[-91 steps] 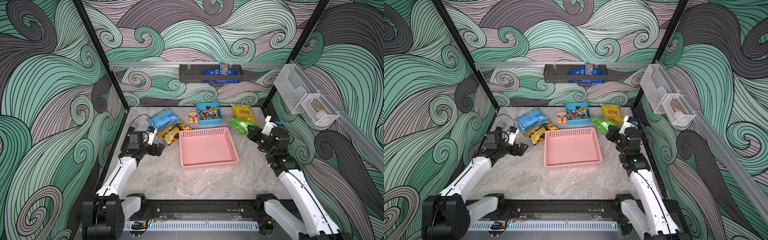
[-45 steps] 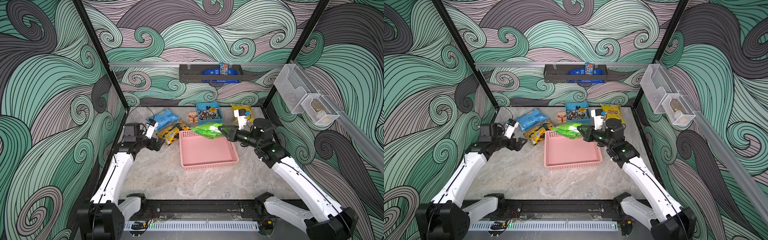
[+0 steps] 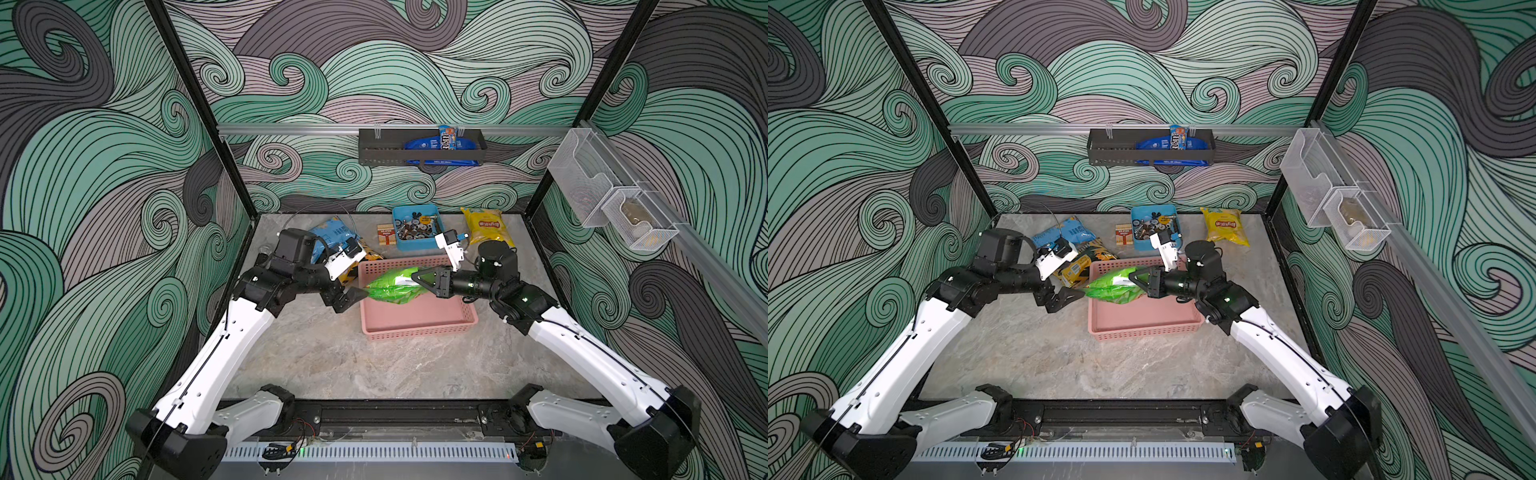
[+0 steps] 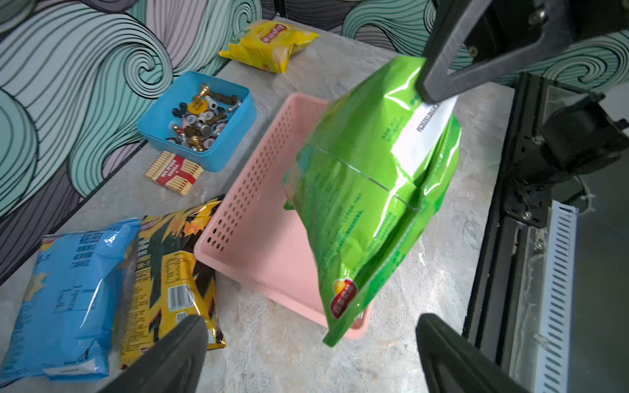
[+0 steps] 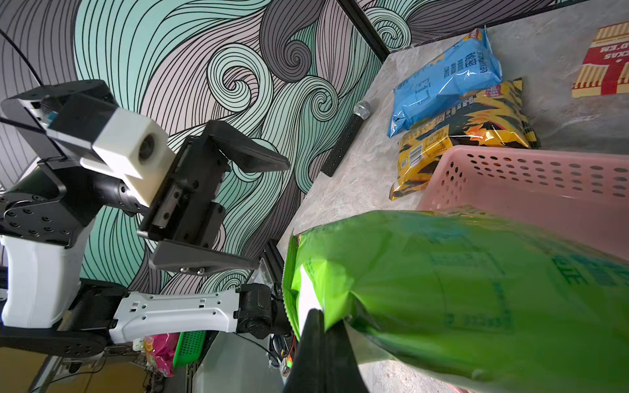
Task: Put the potato chips into the basket
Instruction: Pick up the potato chip from the center of the board.
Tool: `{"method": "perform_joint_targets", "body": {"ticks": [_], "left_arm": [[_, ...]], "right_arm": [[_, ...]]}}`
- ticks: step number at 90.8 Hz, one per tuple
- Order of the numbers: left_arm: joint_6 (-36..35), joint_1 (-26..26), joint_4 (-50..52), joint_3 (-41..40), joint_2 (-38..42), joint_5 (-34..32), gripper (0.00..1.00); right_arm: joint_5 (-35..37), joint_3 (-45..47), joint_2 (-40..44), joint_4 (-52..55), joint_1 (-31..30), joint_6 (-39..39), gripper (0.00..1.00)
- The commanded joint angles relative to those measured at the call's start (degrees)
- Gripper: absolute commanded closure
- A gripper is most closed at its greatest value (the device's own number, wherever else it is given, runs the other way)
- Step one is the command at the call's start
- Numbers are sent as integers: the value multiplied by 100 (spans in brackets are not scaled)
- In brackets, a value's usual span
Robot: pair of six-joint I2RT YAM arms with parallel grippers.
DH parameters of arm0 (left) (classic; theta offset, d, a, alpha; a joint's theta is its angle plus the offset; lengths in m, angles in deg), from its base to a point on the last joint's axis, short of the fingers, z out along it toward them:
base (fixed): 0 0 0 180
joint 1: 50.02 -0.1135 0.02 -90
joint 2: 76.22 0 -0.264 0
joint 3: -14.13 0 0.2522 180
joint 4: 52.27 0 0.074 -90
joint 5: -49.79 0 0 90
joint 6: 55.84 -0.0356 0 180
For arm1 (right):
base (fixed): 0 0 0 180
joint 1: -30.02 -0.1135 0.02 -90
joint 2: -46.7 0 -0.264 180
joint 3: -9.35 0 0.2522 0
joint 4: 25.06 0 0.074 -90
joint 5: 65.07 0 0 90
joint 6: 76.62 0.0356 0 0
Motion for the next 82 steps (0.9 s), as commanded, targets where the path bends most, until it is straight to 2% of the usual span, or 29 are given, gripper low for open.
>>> {"method": "perform_joint_targets", "body": {"ticks": [1, 13, 28, 49, 56, 59, 66, 69, 82], "left_arm": [[-192, 313, 111, 161, -219, -356, 2], [-327, 721, 116, 216, -574, -772, 11], [-459, 974, 240, 260, -858, -914, 32], [-392, 1113, 222, 409, -845, -1215, 90], [-408, 1118, 237, 440, -770, -1230, 99], [-420, 1126, 244, 459, -755, -1229, 100], [-453, 1133, 316, 503, -739, -1193, 100], [-469, 1132, 364, 539, -755, -1170, 100], [-462, 1126, 679, 815, -925, -1040, 100]], "right_arm": [[-340, -59, -17, -137, -48, -14, 100], [-395, -8, 22, -140, -56, -15, 100], [-459, -4, 36, -134, -60, -20, 100], [-274, 66, 24, -132, -52, -7, 98], [-189, 102, 9, -130, -58, 23, 96], [-143, 121, -2, -129, -44, 38, 95], [-16, 156, -11, -117, -25, 78, 81], [21, 160, -8, -114, 2, 108, 72], [138, 173, 114, -110, 267, 195, 19]]}}
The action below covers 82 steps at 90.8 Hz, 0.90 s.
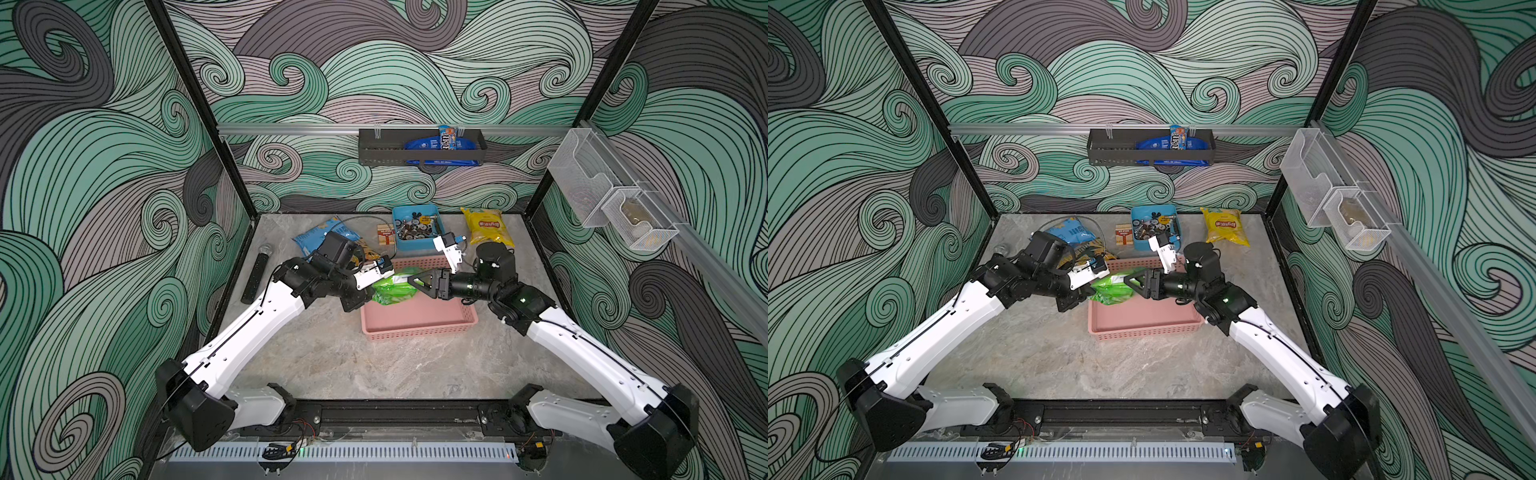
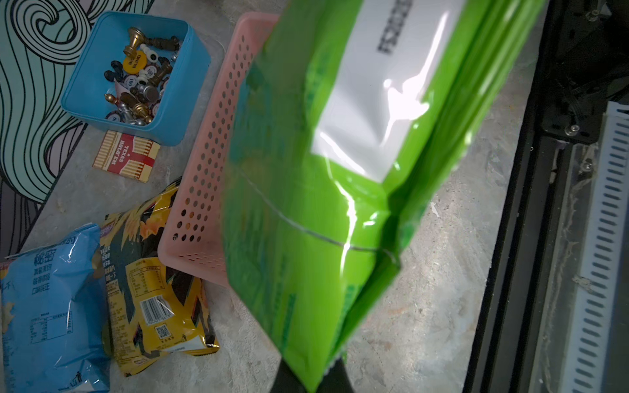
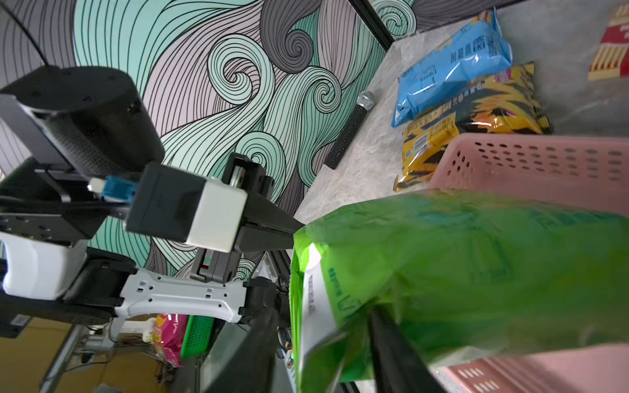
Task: Put the potato chips into the basket
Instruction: Pick up the potato chip from the center of the board, then place the potato chip in the basket.
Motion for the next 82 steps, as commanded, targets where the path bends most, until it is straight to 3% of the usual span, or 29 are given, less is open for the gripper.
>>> {"method": "perform_joint_targets", "body": {"ticks": [1, 10, 30, 48, 59, 82], "left_arm": [[-64, 37, 296, 507, -73, 158, 100], [-11, 30, 535, 804, -294, 236, 100], [57, 14, 1210, 1526, -1056, 751, 100], [298, -8, 2305, 2499, -2022, 882, 100], [404, -29, 2311, 2473, -2217, 941, 100], [254, -174, 2323, 2334, -2466, 1638, 100]], "right_arm": [[182, 63, 154, -73, 236, 55, 15], [190, 64, 334, -45, 571, 64, 0], [409, 37, 661, 335, 1183, -152, 0], [1310, -61, 736, 1084, 1211, -634, 0], [1720, 38, 824, 1287, 1213, -877, 1], [1597, 421, 696, 1295, 1207, -1009, 2]]}}
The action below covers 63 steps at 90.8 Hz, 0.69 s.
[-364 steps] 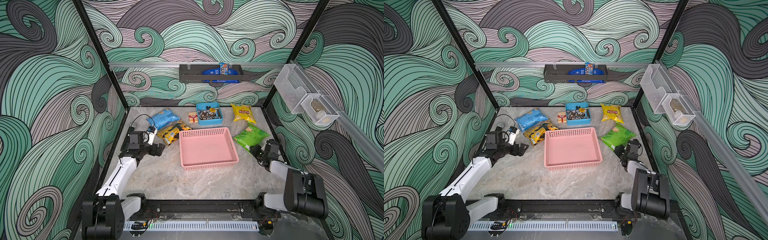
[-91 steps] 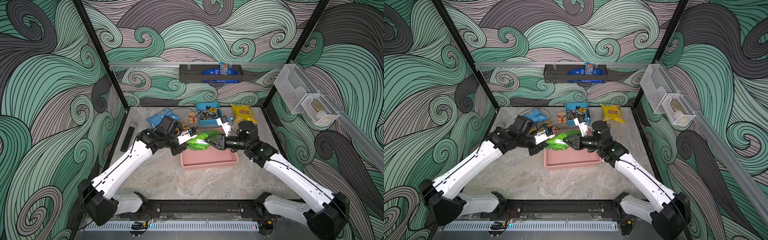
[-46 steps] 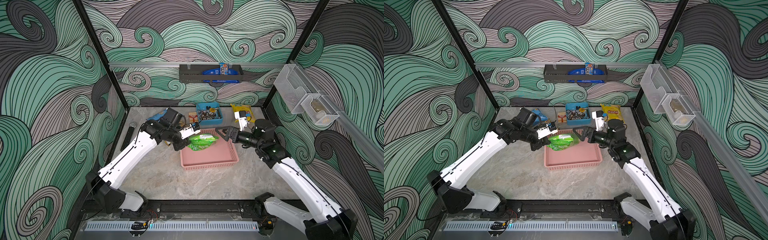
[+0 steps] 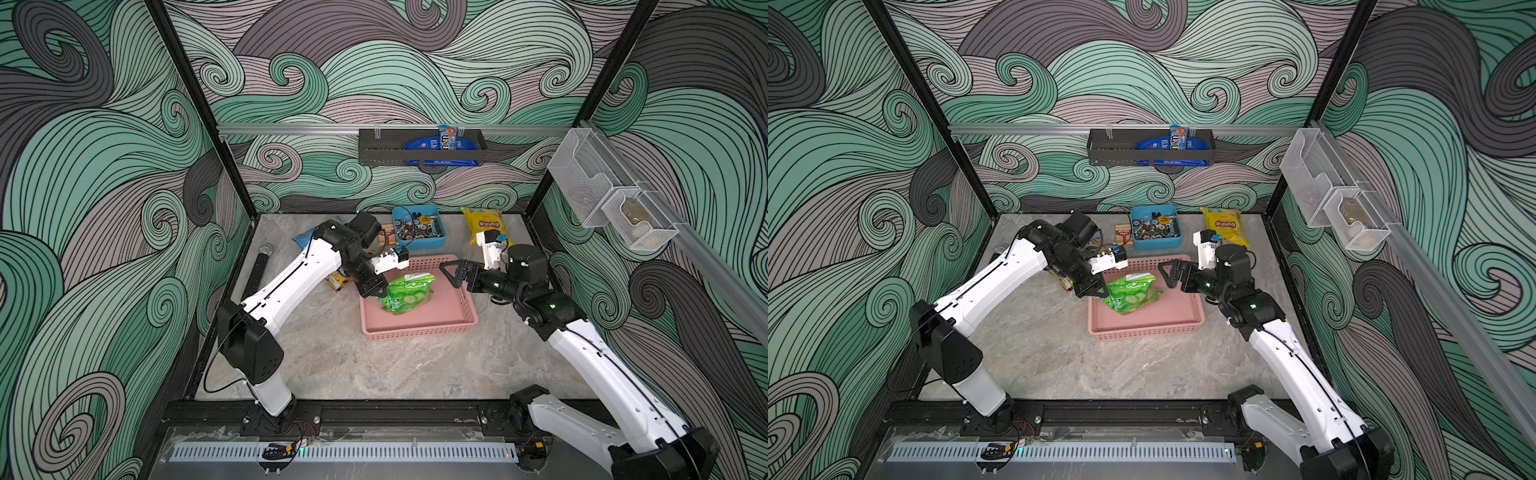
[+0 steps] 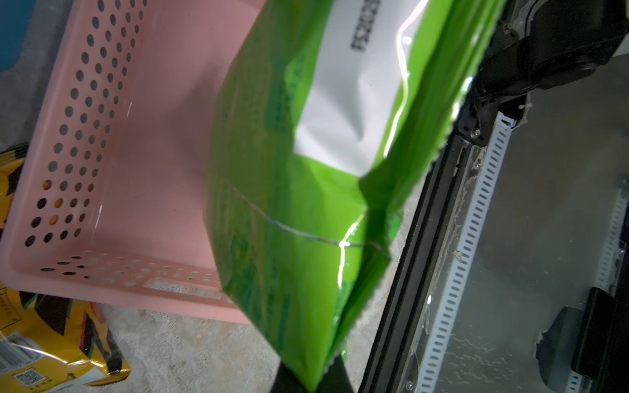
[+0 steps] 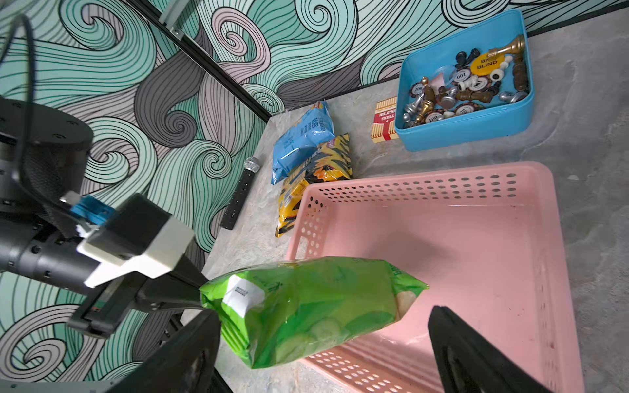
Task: Put the potato chips into the basket
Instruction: Place the potato chip in the basket.
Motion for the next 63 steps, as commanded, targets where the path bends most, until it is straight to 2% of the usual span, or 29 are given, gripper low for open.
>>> {"method": "perform_joint_targets", "body": {"ticks": [1, 43, 53, 63], "left_arm": [[-55, -82, 197, 65, -146, 564, 100], [-315, -103, 204, -310, -404, 588, 100], [-276, -129, 196, -75, -623, 303, 100], [-186, -147, 191, 182, -911, -130, 95]], "right_arm": [[117, 181, -51, 154, 9, -208, 2], [85, 415, -357, 132, -54, -304, 2], [100, 449, -465, 126, -109, -304, 2], [136, 506, -551, 83, -174, -311, 2]]}}
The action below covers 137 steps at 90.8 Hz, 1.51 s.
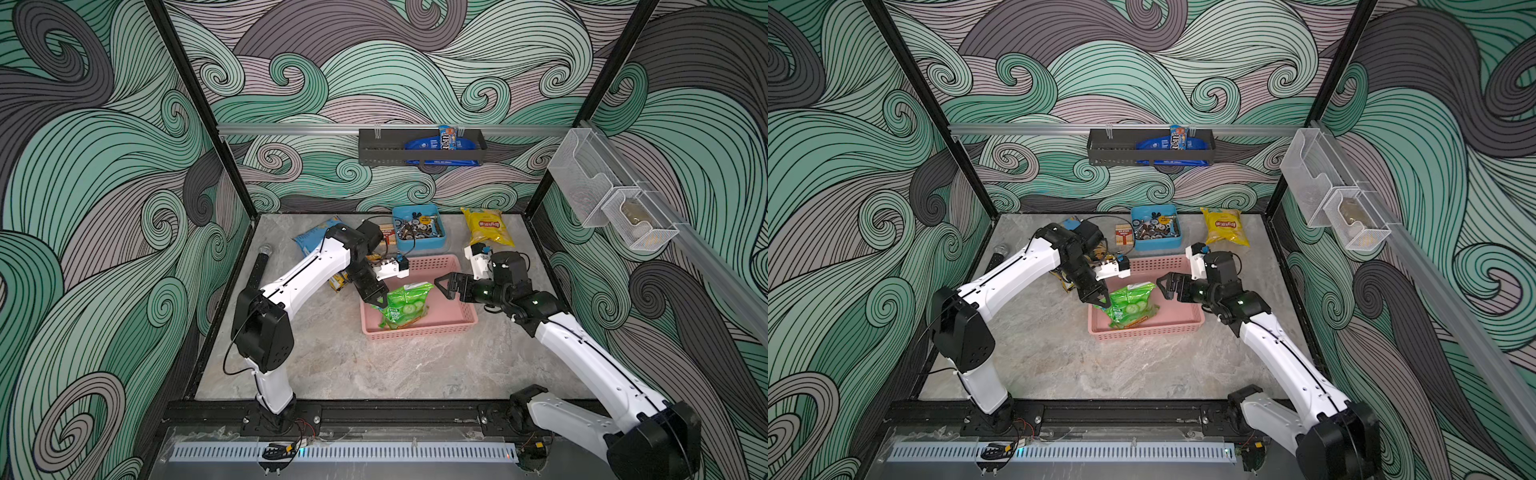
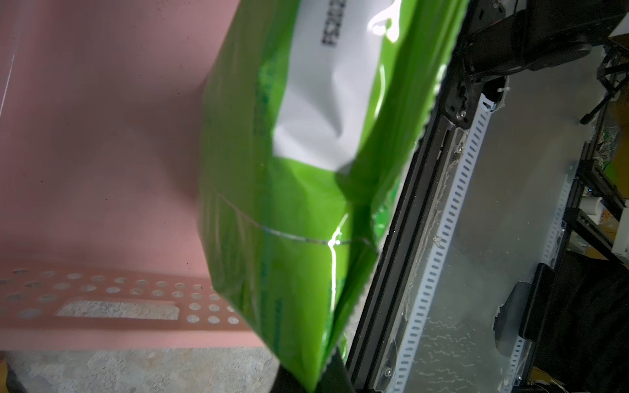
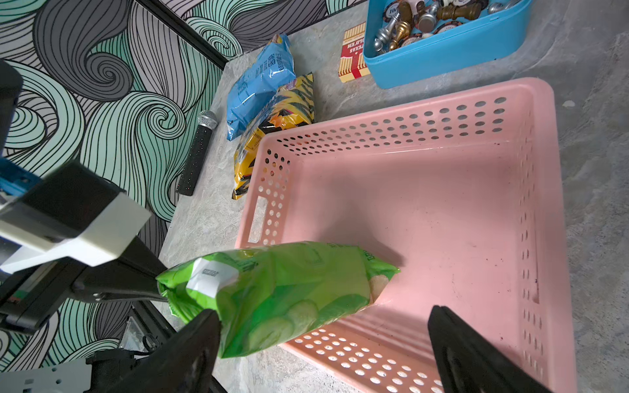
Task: Put the potato chips into the basket
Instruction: Place the potato chip in the basket.
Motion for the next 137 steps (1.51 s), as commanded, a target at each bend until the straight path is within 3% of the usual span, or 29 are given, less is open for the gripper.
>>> {"method": "perform_joint_targets", "body": {"ticks": [1, 10, 17, 29, 49, 59, 73, 96, 112, 120, 125, 137], "left_arm": [[-21, -73, 93, 397, -268, -384, 93], [26, -157, 78, 662, -464, -452, 82], [107, -248, 50, 964, -578, -501, 67], [444, -417, -386, 1402, -642, -981, 52], [1336, -534, -1653, 1264, -468, -2458, 46], [1679, -699, -2447, 569, 61, -2785, 45], [1676, -1037, -3478, -1098, 1107, -2971, 46], [1616, -1668, -4209, -3564, 2618, -2385, 48], [1536, -1765, -4357, -4553, 3271, -1649, 49], [1910, -1818, -4896, -5131, 3594, -1594, 49], [1701, -1827, -5131, -5422, 3767, -1399, 51], [1728, -1894, -5228, -5488, 3896, -1618, 50]], "right_arm": [[83, 111, -79, -68, -76, -82, 2], [117, 157, -150, -149, -139, -41, 2], [133, 167, -200, -194, -185, -13, 2], [194, 160, -273, -250, -239, 16, 2], [319, 85, -512, -356, -261, -56, 2], [322, -44, -713, -369, -294, -219, 6], [184, -189, -1124, -485, -327, -454, 11], [-119, -677, -2245, -842, -700, -1057, 16], [-12, -936, -2959, -1174, -760, -1279, 23], [69, -993, -3176, -1312, -763, -1333, 29], [50, -975, -3276, -1436, -763, -1351, 33], [43, -923, -3363, -1597, -772, -1354, 53]]}}
